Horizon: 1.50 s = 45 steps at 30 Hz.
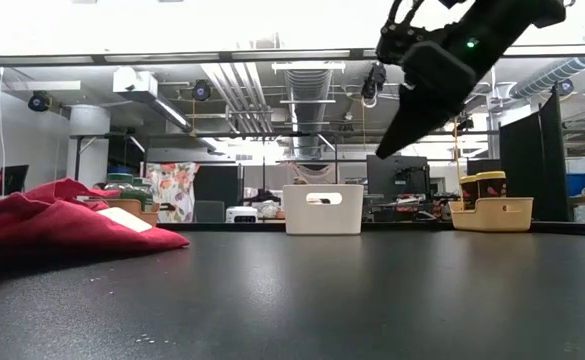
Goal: Sort spices by type
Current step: Put the yellow seasoning bottle into the yellow bin
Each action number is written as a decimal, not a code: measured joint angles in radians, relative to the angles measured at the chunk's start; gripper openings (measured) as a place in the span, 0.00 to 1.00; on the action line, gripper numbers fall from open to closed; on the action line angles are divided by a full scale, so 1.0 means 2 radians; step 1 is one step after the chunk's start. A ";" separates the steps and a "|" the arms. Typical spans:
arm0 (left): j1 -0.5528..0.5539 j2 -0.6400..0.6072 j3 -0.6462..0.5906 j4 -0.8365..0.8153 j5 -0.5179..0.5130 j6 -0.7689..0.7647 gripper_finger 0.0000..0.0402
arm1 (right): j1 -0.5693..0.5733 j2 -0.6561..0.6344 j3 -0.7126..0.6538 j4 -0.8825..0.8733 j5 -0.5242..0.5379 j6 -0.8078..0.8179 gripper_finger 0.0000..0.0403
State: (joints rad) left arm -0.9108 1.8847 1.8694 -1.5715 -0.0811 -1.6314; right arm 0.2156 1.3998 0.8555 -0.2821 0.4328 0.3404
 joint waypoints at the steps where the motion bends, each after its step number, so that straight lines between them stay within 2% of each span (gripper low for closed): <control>1: 0.001 0.000 -0.002 0.001 -0.001 0.002 0.59 | 0.004 0.001 0.000 -0.005 -0.001 0.004 0.07; 7: 0.020 0.000 -0.018 0.000 -0.003 0.018 0.59 | 0.031 0.004 -0.001 -0.021 -0.001 0.019 0.07; 14: 0.055 0.000 -0.027 0.000 0.009 0.086 0.59 | 0.040 0.002 -0.001 -0.013 0.033 0.013 0.07; 20: 0.067 -0.001 -0.033 0.000 0.040 0.105 0.59 | 0.039 0.004 -0.001 -0.009 0.034 0.012 0.07; 24: 0.068 -0.003 -0.056 0.000 0.079 0.104 0.59 | 0.039 0.004 -0.002 -0.002 0.034 0.006 0.07; 28: 0.068 -0.014 -0.095 0.001 0.134 0.076 0.59 | 0.039 0.005 -0.002 0.022 0.034 -0.003 0.07; 32: 0.066 -0.035 -0.131 0.000 0.154 0.037 0.59 | 0.039 0.005 -0.002 0.040 0.034 -0.017 0.07; 45: 0.040 -0.116 -0.198 0.017 0.129 -0.047 0.59 | 0.039 0.005 -0.003 0.055 0.034 -0.026 0.07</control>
State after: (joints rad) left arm -0.8311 1.6530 1.4736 -1.5383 0.1779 -1.7264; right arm 0.2943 1.4094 0.8486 -0.1729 0.5007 0.2878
